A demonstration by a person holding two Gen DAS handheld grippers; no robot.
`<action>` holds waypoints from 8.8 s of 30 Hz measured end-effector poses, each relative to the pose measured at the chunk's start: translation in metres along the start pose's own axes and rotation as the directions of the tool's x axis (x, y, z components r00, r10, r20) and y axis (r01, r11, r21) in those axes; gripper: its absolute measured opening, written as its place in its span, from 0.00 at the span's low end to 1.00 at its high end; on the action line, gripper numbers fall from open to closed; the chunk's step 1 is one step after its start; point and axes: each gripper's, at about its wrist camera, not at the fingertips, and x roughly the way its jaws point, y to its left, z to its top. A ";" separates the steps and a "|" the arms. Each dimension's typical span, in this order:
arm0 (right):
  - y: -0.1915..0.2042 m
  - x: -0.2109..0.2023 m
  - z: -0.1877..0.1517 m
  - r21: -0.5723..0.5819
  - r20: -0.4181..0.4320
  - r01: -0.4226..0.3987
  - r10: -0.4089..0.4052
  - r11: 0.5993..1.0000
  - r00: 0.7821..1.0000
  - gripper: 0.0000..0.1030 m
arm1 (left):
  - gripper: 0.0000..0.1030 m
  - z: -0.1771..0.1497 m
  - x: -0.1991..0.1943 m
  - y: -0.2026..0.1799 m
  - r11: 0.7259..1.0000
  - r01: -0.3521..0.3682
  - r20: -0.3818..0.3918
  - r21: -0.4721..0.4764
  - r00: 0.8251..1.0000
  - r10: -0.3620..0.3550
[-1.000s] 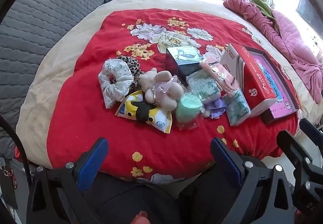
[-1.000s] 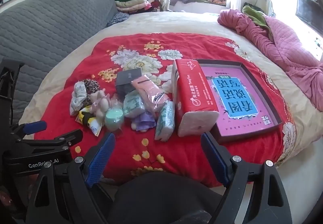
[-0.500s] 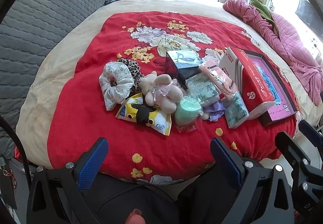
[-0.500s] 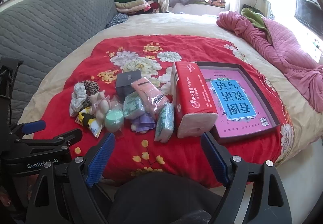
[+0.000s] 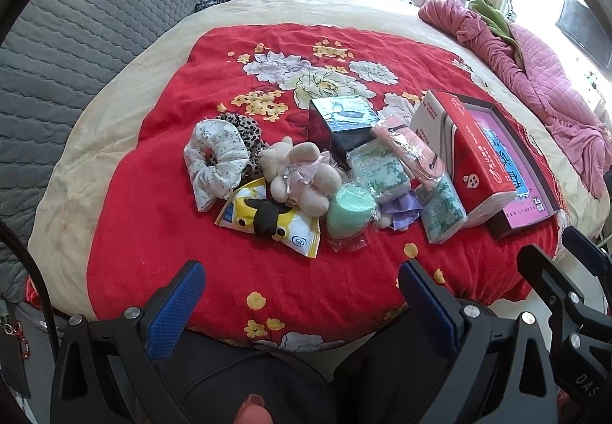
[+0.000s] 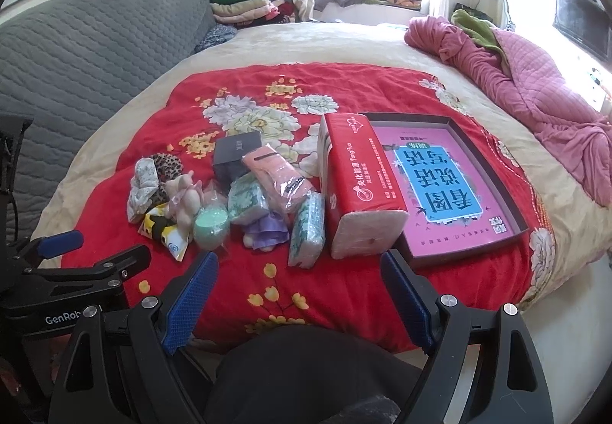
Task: Organize soft objects
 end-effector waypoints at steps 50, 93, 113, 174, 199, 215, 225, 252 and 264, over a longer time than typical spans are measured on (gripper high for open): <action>0.026 0.046 0.031 -0.129 -0.022 0.000 -0.003 0.992 1.000 0.85 | 0.99 0.016 0.026 0.047 0.992 0.019 -0.040 -0.128 0.999 -0.024; 0.036 0.198 0.100 -0.279 -0.301 -0.144 0.056 0.949 0.952 0.45 | 0.47 0.070 0.134 0.123 0.927 0.101 -0.186 -0.362 0.966 -0.178; 0.026 0.133 0.100 -0.155 -0.179 -0.184 0.155 0.971 0.972 0.43 | 0.13 0.074 0.078 0.120 0.932 0.187 -0.052 -0.311 0.976 -0.213; -0.261 0.096 0.045 0.318 -0.099 0.125 -0.098 0.940 0.990 0.43 | 0.13 0.105 0.067 -0.283 0.875 0.391 -0.196 0.287 0.917 -0.346; -0.295 0.157 0.035 0.354 -0.133 0.127 -0.085 0.926 0.988 0.45 | 0.14 0.089 0.140 -0.321 0.872 0.382 -0.398 0.305 0.883 -0.248; -0.305 0.126 0.035 0.379 -0.119 0.179 -0.144 0.908 0.982 0.55 | 0.27 0.080 0.139 -0.326 0.862 0.387 -0.405 0.326 0.881 -0.243; -0.310 0.103 0.035 0.398 -0.103 0.193 -0.165 0.897 0.981 0.55 | 0.56 0.078 0.128 -0.327 0.852 0.390 -0.386 0.350 0.888 -0.248; -0.257 0.038 0.061 0.352 -0.011 0.172 -0.179 0.920 0.984 0.66 | 0.74 0.087 0.044 -0.251 0.883 0.378 -0.217 0.279 0.920 -0.326; -0.205 0.008 0.086 0.273 0.057 0.160 -0.182 0.949 0.982 0.74 | 0.74 0.106 0.010 -0.191 0.913 0.360 -0.123 0.190 0.932 -0.342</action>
